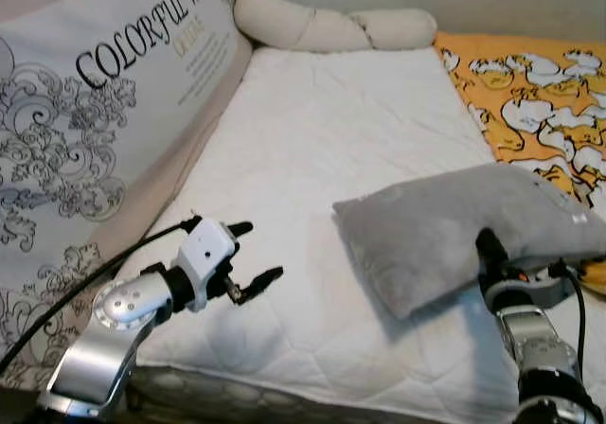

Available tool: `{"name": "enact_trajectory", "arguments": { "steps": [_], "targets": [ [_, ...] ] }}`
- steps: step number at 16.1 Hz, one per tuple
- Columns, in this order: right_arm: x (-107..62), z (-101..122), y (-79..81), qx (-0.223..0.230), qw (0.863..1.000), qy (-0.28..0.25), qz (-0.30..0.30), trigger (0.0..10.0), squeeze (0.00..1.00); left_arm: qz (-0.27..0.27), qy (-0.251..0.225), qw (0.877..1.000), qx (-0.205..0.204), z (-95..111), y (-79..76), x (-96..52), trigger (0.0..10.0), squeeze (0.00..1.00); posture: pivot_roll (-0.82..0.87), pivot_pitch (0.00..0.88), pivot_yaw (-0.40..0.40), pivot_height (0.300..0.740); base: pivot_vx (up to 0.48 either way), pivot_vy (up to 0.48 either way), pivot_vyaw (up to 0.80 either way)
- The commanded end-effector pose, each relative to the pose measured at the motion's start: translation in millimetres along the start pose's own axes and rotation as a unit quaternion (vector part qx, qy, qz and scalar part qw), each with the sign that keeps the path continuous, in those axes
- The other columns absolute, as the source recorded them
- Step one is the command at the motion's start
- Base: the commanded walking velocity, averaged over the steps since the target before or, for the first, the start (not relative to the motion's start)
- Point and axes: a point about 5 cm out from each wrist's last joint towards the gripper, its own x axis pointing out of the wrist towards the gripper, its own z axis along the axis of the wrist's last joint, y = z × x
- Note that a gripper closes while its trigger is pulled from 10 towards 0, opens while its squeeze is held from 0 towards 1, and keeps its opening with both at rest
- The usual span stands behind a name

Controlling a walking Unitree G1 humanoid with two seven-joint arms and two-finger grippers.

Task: Clean up the room

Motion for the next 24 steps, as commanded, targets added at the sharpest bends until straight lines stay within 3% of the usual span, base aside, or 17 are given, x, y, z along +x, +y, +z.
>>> {"name": "enact_trajectory", "arguments": {
  "steps": [1,7,11,18,22,23,24],
  "targets": [
    [5.0,-4.8,6.3,0.006,1.000,0.011,0.011,0.0,0.00,-0.006,0.001,1.000,0.007,4.5,2.0,-0.2,10.0,0.00,0.08,0.000,0.036,0.740,0.000,0.000,0.00],
    [11.4,-4.7,5.1,0.005,1.000,0.002,-0.006,0.0,0.00,-0.010,0.003,1.000,0.006,3.6,0.2,0.7,10.0,0.00,0.08,0.000,0.040,0.740,0.000,0.000,0.00],
    [11.6,-3.7,1.4,-0.032,0.999,-0.003,-0.029,0.0,0.00,-0.021,0.008,1.000,0.002,-0.6,-1.4,2.5,10.0,0.00,0.05,0.000,0.075,0.740,0.000,0.000,0.00],
    [10.6,0.1,-1.9,-0.035,0.999,-0.017,-0.037,0.0,0.00,-0.016,0.008,1.000,-0.010,-3.7,-2.2,0.2,10.0,0.00,0.06,0.000,0.068,0.740,0.000,0.000,0.00],
    [21.2,0.3,21.1,-0.069,0.998,-0.004,-0.001,0.0,0.00,0.005,0.004,1.000,-0.027,-4.5,-3.9,-5.9,10.0,0.00,0.08,0.000,0.035,0.740,0.000,0.000,0.00],
    [30.5,-1.8,46.1,-0.087,0.996,0.003,0.034,0.0,0.00,0.023,0.004,0.999,-0.045,-10.5,-5.0,-10.9,10.0,0.00,0.07,0.000,0.044,0.740,0.000,0.000,0.00],
    [33.8,-2.7,56.6,-0.092,0.995,0.005,0.049,0.0,0.00,0.031,0.003,0.998,-0.051,-12.3,-5.1,-12.3,10.0,0.00,0.07,0.000,0.044,0.740,0.000,0.000,0.00]
  ]
}}
